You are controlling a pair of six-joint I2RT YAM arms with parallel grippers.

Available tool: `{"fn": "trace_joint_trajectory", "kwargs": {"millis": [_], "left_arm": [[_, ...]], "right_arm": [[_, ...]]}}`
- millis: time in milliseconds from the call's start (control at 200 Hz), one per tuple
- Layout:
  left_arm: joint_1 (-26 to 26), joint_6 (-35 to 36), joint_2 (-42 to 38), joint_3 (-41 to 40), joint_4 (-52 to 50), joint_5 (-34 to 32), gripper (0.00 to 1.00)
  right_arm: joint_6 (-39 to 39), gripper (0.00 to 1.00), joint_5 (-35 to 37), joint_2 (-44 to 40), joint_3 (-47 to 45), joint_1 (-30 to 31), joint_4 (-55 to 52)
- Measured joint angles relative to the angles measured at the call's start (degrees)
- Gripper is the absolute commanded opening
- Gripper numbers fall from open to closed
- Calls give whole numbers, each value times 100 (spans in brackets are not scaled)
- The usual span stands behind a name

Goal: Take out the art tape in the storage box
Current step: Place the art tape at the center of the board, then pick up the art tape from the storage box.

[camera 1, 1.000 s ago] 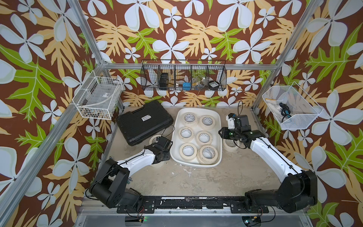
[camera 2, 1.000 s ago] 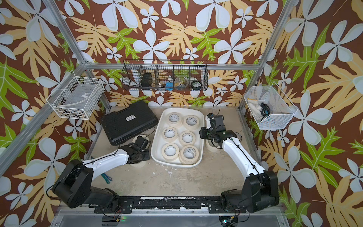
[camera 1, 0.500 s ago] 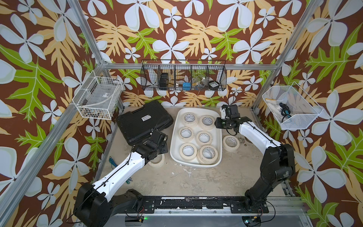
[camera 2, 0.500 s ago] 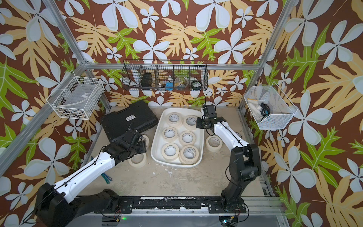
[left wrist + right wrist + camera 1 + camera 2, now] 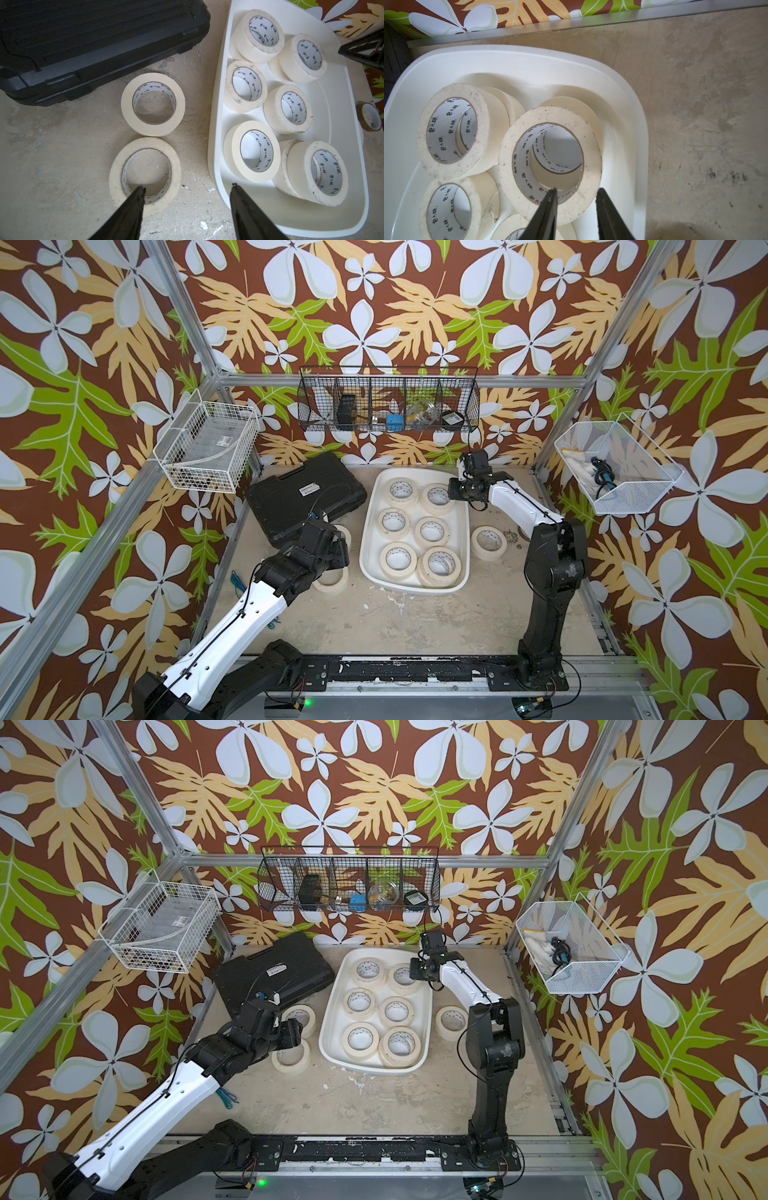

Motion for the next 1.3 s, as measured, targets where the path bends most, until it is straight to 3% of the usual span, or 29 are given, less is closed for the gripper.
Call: {"fn": "trace_joint_trajectory", "kwargs": {"millis": [420,1006,1296], "left_arm": [[0,87,9,-22,24,149,69],[0,129,101,-94,92,282,68],[2,131,160,-208,116,297,68]], "right_arm": [[-192,38,153,754,879,-7,-343],[-229,40,256,1134,1134,-7,-505],[-227,32,262,1178,1189,-11,-535]]}}
